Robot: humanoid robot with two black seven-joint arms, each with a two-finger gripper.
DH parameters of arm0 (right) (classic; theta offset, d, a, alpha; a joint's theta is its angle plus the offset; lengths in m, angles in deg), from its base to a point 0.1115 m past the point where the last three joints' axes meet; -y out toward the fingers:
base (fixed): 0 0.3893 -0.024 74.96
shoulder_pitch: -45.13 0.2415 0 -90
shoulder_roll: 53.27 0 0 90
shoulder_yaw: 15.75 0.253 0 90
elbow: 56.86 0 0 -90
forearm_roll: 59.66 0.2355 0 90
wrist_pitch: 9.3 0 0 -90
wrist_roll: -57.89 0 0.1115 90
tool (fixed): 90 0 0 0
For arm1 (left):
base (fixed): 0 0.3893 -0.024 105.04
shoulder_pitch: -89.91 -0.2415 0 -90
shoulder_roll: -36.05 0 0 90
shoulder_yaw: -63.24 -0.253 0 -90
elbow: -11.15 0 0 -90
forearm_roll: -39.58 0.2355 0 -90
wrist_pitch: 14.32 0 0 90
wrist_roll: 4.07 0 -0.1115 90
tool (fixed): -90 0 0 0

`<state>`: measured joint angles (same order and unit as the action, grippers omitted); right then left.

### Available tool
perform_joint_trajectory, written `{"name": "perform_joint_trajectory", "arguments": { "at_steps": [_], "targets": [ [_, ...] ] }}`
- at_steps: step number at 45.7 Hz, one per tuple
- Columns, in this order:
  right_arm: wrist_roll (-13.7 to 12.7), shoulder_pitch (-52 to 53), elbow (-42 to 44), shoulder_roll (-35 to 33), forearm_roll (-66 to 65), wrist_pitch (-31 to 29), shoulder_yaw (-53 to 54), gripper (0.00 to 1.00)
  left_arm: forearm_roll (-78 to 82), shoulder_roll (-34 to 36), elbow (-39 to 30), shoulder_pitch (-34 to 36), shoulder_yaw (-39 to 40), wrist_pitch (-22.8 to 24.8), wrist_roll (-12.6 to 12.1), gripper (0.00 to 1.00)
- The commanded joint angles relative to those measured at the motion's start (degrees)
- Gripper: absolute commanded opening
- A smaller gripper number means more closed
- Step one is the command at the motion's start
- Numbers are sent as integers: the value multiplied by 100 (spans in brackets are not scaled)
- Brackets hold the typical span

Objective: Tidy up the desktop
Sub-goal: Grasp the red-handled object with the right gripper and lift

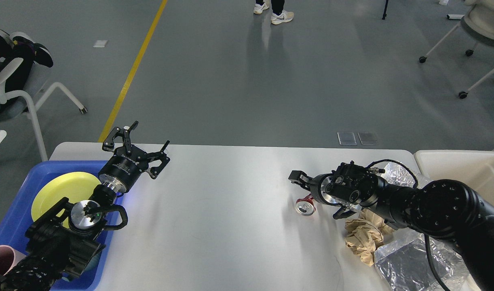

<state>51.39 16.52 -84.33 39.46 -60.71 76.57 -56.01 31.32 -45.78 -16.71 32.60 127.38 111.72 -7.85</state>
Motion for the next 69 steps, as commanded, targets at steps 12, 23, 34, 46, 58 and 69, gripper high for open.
{"name": "perform_joint_trajectory", "arguments": {
  "at_steps": [12,23,34,46,58,69],
  "targets": [
    [-9,-153,22,8,-10,-1,-35,90,0,0,0,0,2,0,0,96],
    [-9,-233,22,-1,-18,-1,-44,89,0,0,0,0,2,0,0,96],
    [-9,-224,22,-1,-10,-1,-61,53,0,0,0,0,2,0,0,96],
    [-9,-215,5,-10,-18,-1,-61,32,0,0,0,0,2,0,0,96],
    [-9,-268,-13,-19,-27,-9,-61,15,0,0,0,0,2,0,0,96],
    [-9,-163,-57,-45,-27,-79,-61,2,0,0,0,0,-7,0,0,96]
  ]
}}
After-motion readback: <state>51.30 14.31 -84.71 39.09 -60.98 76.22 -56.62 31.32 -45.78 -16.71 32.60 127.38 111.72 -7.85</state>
